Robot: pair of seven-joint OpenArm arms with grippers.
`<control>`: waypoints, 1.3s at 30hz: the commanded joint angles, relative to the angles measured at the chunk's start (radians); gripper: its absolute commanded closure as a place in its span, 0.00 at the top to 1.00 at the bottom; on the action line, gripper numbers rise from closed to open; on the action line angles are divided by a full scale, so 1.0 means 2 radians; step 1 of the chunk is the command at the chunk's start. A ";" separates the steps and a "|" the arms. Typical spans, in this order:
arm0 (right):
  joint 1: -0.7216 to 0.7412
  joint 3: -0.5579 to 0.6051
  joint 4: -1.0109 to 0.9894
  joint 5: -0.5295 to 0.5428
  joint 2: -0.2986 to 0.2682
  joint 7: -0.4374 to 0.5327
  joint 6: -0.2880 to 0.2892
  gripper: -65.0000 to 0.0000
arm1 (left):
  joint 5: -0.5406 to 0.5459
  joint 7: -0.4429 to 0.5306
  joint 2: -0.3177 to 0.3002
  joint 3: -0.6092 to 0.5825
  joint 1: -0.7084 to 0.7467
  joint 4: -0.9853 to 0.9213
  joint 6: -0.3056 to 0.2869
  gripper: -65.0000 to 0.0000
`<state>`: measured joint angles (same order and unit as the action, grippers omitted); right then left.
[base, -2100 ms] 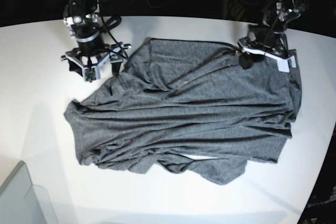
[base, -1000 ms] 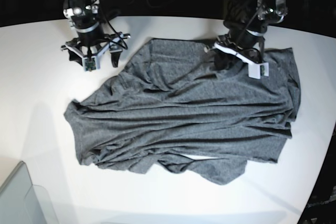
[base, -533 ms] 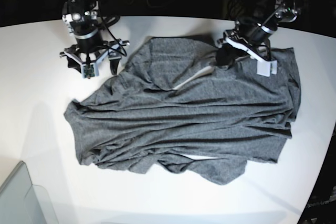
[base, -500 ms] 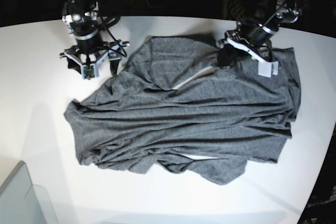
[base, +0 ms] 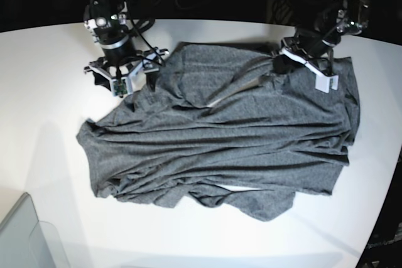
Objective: Layout the t-shirt on the table in an organized manner, then fold the t-shirt properly
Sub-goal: 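Lower the left gripper onto the collar area and grasp the fabric, then drag the grasped fabric with the left gripper toward the right gripper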
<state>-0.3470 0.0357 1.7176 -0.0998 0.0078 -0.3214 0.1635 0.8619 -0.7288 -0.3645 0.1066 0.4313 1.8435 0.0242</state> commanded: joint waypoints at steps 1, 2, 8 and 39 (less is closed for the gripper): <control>0.002 0.000 0.009 0.001 0.000 0.011 0.000 0.69 | 0.012 0.009 -0.011 -0.008 -0.002 0.022 -0.003 0.15; 0.003 0.000 0.009 0.001 0.000 0.011 0.000 0.69 | 0.012 0.009 -0.021 -0.016 -0.002 0.035 -0.003 0.21; 0.004 -0.004 0.009 0.001 -0.004 0.011 0.000 0.69 | 0.013 0.009 -0.074 -0.056 -0.007 0.069 -0.003 0.54; 0.016 -0.169 0.005 0.001 -0.012 0.012 0.001 0.69 | -0.315 0.010 0.110 -0.313 -0.116 -0.038 0.001 0.65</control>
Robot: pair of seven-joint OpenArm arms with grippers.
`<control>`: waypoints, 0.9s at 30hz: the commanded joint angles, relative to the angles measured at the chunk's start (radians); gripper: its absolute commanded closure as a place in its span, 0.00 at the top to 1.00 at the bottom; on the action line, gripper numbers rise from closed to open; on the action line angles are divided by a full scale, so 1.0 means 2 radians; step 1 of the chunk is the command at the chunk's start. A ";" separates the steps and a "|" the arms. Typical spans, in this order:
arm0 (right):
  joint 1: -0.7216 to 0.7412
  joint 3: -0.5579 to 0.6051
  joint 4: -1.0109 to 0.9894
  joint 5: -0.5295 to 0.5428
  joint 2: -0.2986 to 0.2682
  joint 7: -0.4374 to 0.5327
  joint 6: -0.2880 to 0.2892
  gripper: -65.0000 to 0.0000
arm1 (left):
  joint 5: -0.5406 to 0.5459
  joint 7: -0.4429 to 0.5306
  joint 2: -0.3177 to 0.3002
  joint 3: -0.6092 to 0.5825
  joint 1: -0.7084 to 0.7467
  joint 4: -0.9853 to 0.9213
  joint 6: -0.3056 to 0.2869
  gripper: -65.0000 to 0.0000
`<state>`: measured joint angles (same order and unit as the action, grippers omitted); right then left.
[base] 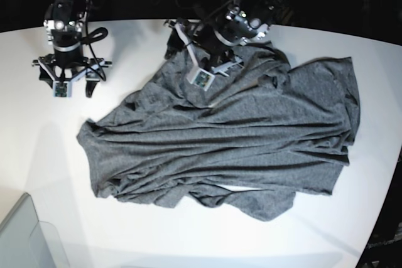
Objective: Layout the t-shirt on the table in an organized manner, then fold the t-shirt properly
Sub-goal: 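Drag the grasped fabric with the left gripper toward the right gripper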
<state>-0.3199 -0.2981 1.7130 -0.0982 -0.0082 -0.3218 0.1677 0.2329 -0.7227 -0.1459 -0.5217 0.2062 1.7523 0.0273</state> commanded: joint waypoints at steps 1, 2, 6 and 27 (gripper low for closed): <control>0.002 -0.002 0.008 0.000 -0.004 0.012 -0.001 0.69 | -0.004 0.007 0.006 0.000 -0.004 -0.002 0.000 0.65; 0.002 -0.002 0.008 0.000 -0.004 0.012 -0.001 0.69 | -0.005 0.007 0.011 0.000 -0.005 -0.011 0.000 0.65; 0.002 -0.001 0.008 0.000 -0.003 0.012 -0.001 0.69 | -0.005 0.008 0.021 -0.001 -0.011 -0.040 0.000 0.65; 0.003 -0.001 0.007 0.000 -0.005 0.012 -0.001 0.69 | 0.001 0.009 0.014 -0.040 -0.044 -0.058 -0.001 0.00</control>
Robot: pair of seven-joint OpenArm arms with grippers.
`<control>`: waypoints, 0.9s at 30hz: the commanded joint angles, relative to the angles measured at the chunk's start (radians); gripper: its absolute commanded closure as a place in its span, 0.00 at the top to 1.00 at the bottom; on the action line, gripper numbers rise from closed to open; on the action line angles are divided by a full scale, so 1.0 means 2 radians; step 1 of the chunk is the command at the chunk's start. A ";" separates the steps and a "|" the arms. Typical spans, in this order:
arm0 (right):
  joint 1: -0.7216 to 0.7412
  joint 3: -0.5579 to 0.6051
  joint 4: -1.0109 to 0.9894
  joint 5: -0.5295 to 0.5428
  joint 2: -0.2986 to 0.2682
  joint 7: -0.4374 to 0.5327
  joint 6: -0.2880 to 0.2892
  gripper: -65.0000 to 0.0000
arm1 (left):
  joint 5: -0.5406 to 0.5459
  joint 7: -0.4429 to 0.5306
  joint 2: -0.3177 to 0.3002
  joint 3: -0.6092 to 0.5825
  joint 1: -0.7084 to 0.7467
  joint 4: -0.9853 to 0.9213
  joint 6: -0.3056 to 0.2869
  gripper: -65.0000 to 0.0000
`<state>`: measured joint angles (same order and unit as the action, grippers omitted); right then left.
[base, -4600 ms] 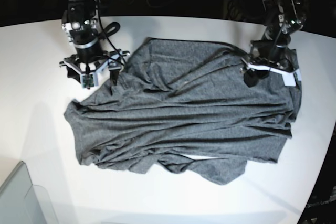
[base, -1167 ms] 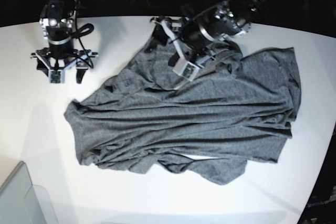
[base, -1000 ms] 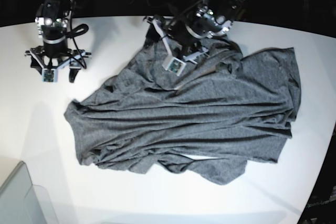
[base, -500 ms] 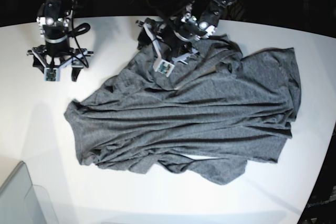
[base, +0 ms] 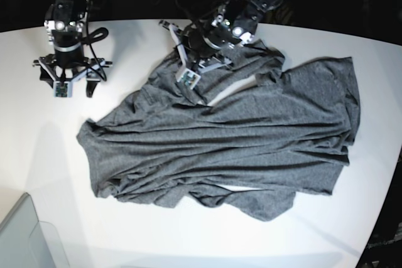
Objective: Layout the t-shirt on the table in an organized manner, then fold the t-shirt properly
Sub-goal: 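Drag the grasped fabric with the left gripper toward the right gripper, then lay the fabric down and move the left gripper back across the shirt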
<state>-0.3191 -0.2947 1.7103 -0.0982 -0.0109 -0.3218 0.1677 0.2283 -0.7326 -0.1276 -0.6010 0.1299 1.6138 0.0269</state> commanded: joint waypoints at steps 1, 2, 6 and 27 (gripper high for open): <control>0.003 -0.003 0.008 0.000 -0.004 0.012 -0.001 0.69 | 0.003 0.014 0.005 0.001 -0.006 0.028 -0.001 0.00; 0.003 -0.003 0.008 0.000 -0.004 0.012 -0.001 0.69 | 0.003 0.014 0.006 0.001 -0.012 0.048 -0.001 0.00; 0.003 -0.003 0.008 0.000 -0.005 0.012 -0.001 0.69 | 0.025 0.014 0.014 0.014 -0.025 0.107 -0.001 0.00; 0.013 0.017 0.008 0.000 0.002 0.012 -0.001 0.69 | 0.252 0.016 0.035 0.262 -0.228 -0.217 -0.005 0.01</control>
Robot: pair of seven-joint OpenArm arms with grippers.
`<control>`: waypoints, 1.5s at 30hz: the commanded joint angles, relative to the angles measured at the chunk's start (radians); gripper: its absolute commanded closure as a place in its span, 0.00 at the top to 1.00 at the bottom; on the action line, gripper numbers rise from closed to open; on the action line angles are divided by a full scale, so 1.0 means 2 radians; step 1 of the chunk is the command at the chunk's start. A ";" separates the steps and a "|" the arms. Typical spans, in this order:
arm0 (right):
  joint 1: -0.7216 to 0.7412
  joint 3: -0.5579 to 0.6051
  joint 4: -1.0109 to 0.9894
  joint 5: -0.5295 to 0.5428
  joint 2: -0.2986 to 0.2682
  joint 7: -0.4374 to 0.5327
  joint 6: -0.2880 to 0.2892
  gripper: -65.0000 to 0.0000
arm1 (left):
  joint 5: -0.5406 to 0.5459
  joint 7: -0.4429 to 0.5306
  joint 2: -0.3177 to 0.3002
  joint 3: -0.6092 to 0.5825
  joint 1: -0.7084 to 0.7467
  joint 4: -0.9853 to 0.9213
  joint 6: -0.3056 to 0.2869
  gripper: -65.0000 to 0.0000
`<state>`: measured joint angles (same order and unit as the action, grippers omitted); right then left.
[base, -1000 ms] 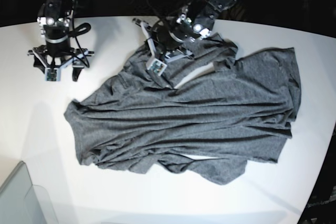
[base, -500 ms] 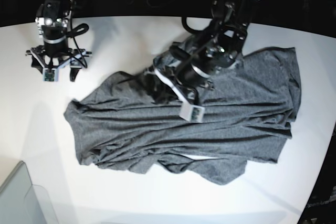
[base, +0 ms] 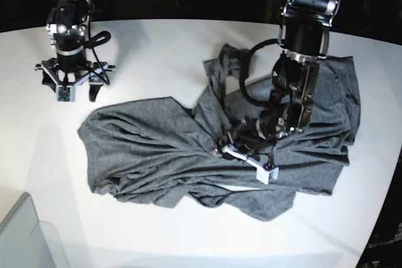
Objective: Layout the t-shirt on the table in an organized manner, then fold the t-shirt properly
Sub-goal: 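Lay the fabric down and move the left gripper back across the shirt, then grasp the shirt's edge with the left gripper beside the collar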
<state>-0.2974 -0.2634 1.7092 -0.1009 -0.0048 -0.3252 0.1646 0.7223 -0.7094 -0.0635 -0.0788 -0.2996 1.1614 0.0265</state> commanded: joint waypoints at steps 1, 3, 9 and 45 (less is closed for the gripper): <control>0.002 0.006 0.009 0.002 0.000 0.013 0.000 0.69 | 0.005 0.004 0.004 0.001 -0.020 0.001 -0.005 0.01; 0.002 0.018 0.001 0.002 0.002 0.013 0.000 0.69 | 0.005 0.003 0.004 0.001 -0.029 -0.007 -0.005 0.02; 0.003 0.062 -0.023 0.002 0.000 0.016 0.000 0.69 | 0.016 -0.001 0.000 -0.002 -0.025 -0.001 -0.005 0.34; 0.081 0.151 -0.059 0.000 -0.014 0.016 0.000 0.69 | 0.011 0.000 -0.094 -0.063 0.267 0.234 -0.004 0.66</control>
<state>-0.1455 0.0402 1.5761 -0.1009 -0.0269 -0.3210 0.1646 0.7471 -0.6800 -0.2493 -0.2062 0.2283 1.6295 0.0113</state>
